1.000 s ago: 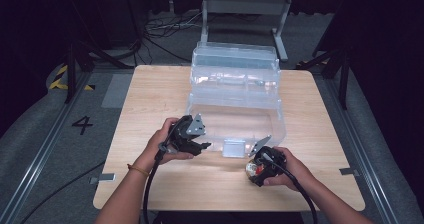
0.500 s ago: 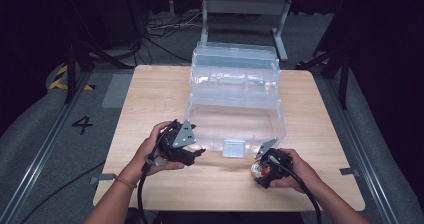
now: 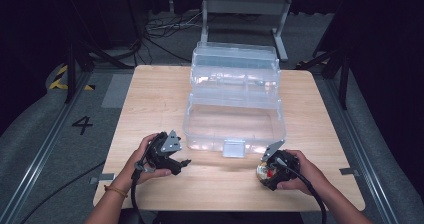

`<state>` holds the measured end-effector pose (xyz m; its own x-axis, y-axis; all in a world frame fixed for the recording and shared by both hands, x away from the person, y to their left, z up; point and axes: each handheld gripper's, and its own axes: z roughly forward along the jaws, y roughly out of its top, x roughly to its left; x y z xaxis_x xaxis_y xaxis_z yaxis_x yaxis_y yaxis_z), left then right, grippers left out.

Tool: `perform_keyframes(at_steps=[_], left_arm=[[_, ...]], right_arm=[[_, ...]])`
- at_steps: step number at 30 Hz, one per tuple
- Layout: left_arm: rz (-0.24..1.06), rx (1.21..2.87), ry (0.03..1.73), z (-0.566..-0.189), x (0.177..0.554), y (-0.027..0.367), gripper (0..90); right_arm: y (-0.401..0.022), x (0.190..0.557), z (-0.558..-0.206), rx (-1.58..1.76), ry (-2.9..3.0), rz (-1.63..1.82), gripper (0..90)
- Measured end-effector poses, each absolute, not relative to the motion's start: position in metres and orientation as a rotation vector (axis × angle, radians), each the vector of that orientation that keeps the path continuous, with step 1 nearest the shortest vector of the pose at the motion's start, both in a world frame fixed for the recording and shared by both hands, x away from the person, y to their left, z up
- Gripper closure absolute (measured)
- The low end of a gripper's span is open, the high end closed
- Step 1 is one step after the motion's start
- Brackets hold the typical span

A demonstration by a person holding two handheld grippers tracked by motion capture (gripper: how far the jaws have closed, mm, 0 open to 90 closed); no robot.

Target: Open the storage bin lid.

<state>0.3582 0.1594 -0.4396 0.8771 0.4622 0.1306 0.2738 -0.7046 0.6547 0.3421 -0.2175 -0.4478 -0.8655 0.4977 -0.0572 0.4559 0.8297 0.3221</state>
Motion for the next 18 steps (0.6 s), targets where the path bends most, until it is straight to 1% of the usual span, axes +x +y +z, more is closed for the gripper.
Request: perform_keyframes(at_steps=[6, 12, 14, 18], left_arm=[[0.320, 2.390, 0.605, -0.467, 0.362, 0.174, 20.0], [0.303, 2.366, 0.666, -0.477, 0.361, 0.178, 19.6], [0.275, 2.347, 0.700, -0.479, 0.362, 0.181, 18.3], [0.264, 2.296, 0.718, -0.484, 0.363, 0.184, 15.0]], right_arm=[[-0.227, 0.342, -0.446, 0.748, 2.881, 0.451, 20.5], [-0.236, 0.341, -0.443, 0.764, 2.870, 0.452, 20.5], [-0.239, 0.341, -0.441, 0.748, 2.872, 0.432, 20.5], [-0.245, 0.340, -0.435, 0.743, 2.867, 0.415, 20.5]])
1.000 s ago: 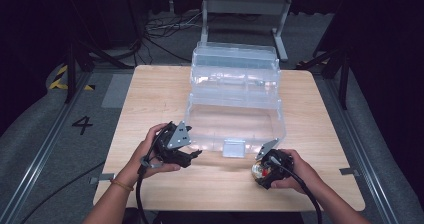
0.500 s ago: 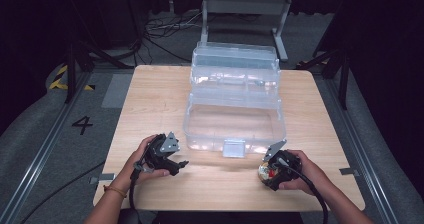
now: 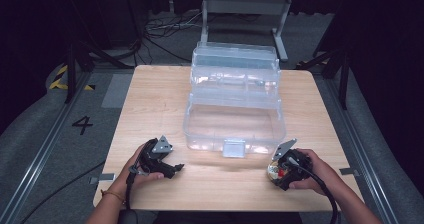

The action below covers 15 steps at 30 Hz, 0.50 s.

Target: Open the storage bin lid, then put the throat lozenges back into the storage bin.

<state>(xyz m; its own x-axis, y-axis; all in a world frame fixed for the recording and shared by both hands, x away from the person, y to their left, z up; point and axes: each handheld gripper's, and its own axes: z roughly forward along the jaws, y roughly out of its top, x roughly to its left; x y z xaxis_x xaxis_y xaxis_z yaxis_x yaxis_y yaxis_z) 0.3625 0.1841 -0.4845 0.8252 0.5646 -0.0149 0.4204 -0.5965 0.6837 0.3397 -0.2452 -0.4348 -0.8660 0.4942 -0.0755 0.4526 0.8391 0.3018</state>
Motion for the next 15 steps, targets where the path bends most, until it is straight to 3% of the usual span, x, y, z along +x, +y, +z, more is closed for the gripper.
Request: perform_keyframes(at_steps=[15], left_arm=[[0.264, 2.299, 0.720, -0.485, 0.364, 0.183, 14.0]], right_arm=[[-0.258, 0.343, -0.414, 0.757, 2.820, 0.441, 20.5]])
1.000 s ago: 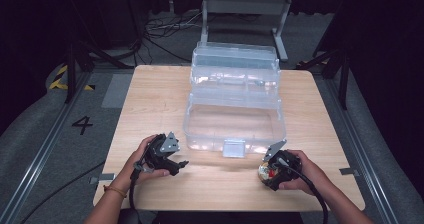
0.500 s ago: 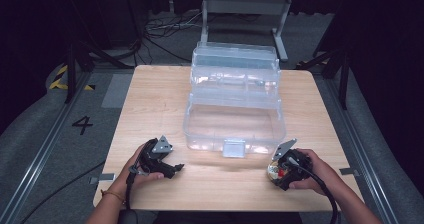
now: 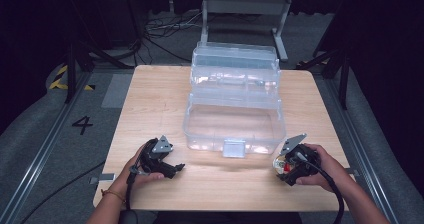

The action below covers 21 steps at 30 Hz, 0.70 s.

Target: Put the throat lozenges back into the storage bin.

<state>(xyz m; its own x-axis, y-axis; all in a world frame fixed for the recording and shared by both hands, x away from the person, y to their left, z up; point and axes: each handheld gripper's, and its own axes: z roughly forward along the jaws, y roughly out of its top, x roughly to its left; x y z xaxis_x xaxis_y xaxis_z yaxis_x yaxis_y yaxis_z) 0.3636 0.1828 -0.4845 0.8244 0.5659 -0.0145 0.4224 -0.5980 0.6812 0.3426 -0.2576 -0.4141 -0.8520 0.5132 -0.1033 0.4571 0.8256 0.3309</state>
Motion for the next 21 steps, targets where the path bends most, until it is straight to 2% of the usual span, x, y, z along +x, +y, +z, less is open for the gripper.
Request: perform_keyframes(at_steps=[21], left_arm=[[0.269, 2.294, 0.738, -0.485, 0.365, 0.181, 12.6]], right_arm=[[-0.262, 0.345, -0.381, 0.701, 2.774, 0.451, 20.5]])
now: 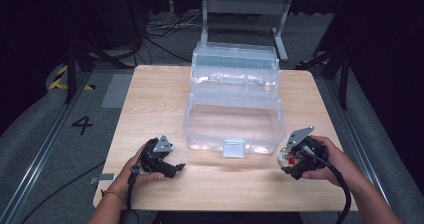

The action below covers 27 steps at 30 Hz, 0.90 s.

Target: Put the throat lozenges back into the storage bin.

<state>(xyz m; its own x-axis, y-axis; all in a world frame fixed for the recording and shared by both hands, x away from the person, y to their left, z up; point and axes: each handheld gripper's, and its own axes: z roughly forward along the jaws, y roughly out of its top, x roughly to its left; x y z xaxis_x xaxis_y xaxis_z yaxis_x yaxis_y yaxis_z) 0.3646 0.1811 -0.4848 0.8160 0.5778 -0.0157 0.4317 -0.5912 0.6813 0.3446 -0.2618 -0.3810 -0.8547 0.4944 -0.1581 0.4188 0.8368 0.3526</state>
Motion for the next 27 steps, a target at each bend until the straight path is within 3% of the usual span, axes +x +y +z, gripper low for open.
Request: perform_keyframes(at_steps=[27], left_arm=[[0.267, 2.297, 0.735, -0.485, 0.365, 0.181, 12.1]], right_arm=[[-0.255, 0.358, -0.319, 0.602, 2.692, 0.517, 20.4]])
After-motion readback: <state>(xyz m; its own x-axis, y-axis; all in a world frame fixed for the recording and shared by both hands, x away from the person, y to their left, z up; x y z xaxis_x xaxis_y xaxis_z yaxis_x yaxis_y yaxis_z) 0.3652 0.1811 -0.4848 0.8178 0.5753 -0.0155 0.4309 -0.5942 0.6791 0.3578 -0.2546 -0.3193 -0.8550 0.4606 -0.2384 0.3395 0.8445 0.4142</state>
